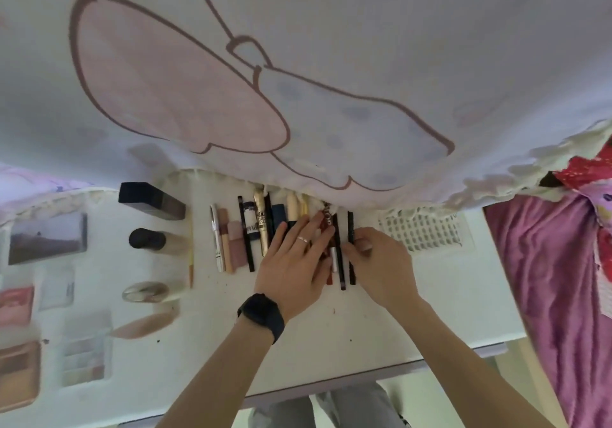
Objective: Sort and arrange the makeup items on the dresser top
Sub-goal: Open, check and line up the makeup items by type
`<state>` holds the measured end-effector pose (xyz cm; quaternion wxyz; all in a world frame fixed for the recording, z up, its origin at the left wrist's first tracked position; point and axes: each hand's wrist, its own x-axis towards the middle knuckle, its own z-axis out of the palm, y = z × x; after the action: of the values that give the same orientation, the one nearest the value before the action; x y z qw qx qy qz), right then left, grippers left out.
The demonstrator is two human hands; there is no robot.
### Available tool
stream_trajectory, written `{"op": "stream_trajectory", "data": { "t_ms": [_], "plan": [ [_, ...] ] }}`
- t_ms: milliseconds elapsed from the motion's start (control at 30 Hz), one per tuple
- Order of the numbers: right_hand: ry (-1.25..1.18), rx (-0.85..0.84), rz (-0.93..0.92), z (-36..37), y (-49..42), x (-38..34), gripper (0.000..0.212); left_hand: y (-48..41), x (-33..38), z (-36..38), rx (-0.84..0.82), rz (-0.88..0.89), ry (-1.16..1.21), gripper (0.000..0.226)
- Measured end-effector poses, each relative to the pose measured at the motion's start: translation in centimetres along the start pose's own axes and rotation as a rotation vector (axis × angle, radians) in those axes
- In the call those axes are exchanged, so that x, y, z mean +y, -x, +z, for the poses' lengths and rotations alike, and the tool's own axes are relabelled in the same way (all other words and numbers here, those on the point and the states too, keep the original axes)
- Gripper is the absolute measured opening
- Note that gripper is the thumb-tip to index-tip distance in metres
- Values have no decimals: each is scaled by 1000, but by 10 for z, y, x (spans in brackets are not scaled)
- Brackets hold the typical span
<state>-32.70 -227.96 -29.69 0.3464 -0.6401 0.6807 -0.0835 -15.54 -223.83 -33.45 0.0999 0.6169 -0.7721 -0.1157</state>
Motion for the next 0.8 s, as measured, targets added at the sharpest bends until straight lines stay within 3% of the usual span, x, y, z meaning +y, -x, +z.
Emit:
{"op": "stream_trajectory", "data": {
  "t_ms": [67,267,400,600,700,800],
  "plan": [
    [-25,49,-34,2,5,5,8,0,-2,6,46,12,6,49],
    [17,179,-182,11,11,11,40,1,-4,19,147,40,-33,48],
    [2,264,-304,20,20,19,34,0,-1,17,185,24,-6,46],
    [20,211,-467,32,33,48,40,13,0,2,330,0,75,39],
    [88,190,-548,35,40,57,48,32,-4,-4,371,-167,-4,37],
    [184,157,-608,35,39,59,51,47,-12,-5,212,-350,-60,48]
  ]
}}
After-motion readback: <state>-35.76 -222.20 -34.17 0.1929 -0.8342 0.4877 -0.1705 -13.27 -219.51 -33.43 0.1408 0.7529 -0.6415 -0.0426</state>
